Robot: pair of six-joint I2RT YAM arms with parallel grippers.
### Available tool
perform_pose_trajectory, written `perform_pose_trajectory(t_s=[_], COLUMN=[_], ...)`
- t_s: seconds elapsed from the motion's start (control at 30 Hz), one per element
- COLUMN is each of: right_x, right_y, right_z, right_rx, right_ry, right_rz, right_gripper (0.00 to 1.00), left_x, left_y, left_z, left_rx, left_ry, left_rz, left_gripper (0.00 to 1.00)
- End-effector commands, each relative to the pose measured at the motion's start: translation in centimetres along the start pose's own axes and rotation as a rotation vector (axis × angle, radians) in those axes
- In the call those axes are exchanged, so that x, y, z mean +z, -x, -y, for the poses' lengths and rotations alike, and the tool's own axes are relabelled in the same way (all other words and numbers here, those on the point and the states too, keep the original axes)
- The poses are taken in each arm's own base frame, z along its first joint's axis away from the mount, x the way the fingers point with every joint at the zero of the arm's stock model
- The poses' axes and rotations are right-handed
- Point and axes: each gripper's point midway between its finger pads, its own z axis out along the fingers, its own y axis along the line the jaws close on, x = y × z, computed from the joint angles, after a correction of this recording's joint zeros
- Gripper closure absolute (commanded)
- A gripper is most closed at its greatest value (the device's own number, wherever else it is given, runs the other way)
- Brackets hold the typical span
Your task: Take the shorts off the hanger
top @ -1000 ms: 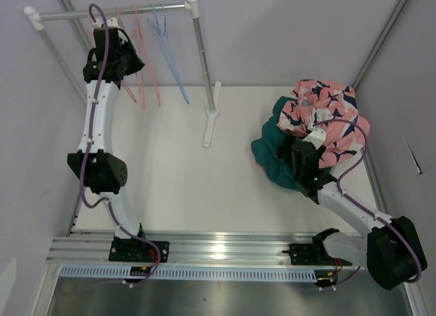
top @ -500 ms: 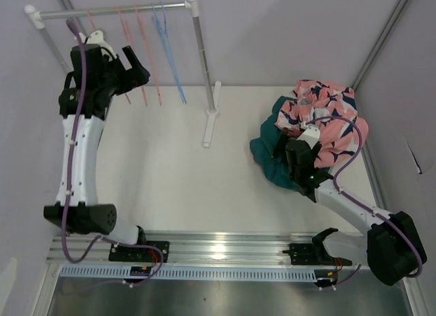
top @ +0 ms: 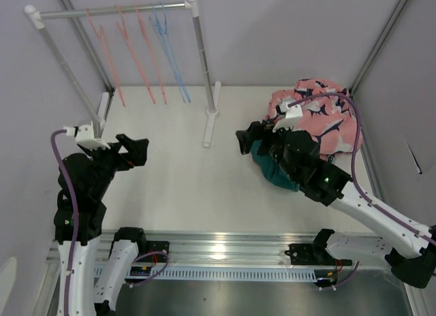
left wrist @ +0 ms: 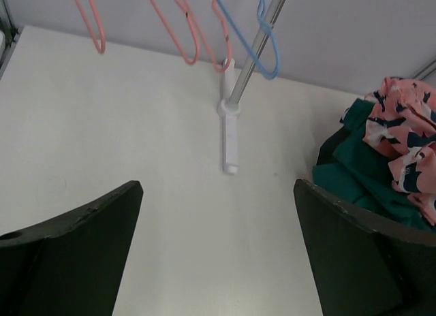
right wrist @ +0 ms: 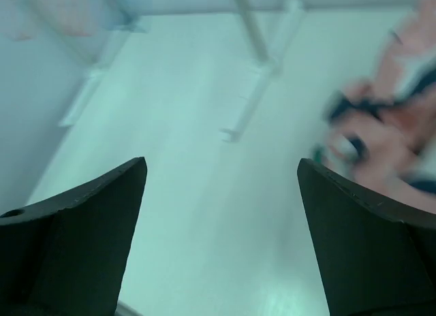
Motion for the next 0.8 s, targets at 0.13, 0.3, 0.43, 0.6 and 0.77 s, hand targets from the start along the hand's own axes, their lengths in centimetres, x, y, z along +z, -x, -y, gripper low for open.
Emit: perform_pose_trajectory(t_s=[0.13, 0.3, 0.43, 0.6, 0.77], right_x=[-4.9, -2.0, -5.3, -10.1, -12.9], right_y=[8.0, 6.8, 5.8, 8.8, 10.1], right_z=[-11.8, -8.5, -15.8, -18.5, -15.7], right_rx=[-0.256, -0.399, -0.352, -0.269, -0.194], right_ry=[0.237, -0.099, 0.23, 0.417, 0.489], right_rz=[0.145, 0.027, 0.057, 0.151, 0.202], right_gripper=[0.01, 0.01, 0.01, 0.01, 0.01], left_x=[-0.1, -1.0, -1.4, -2.4, -2.2], left_y=[-5.2, -6.1, -6.9, -6.1, -6.5], left_z=[-2.1, -2.8, -3.8, -3.0, -3.5], left_rx=[0.042, 0.051, 0.022, 0.04, 0.03], left_ry=[0.031, 0.055, 0.096, 0.048, 0.07], left_rz=[-0.071, -0.06, -0.028, 0.046, 0.052], left_gripper=[0.01, 0.01, 0.01, 0.01, 0.01])
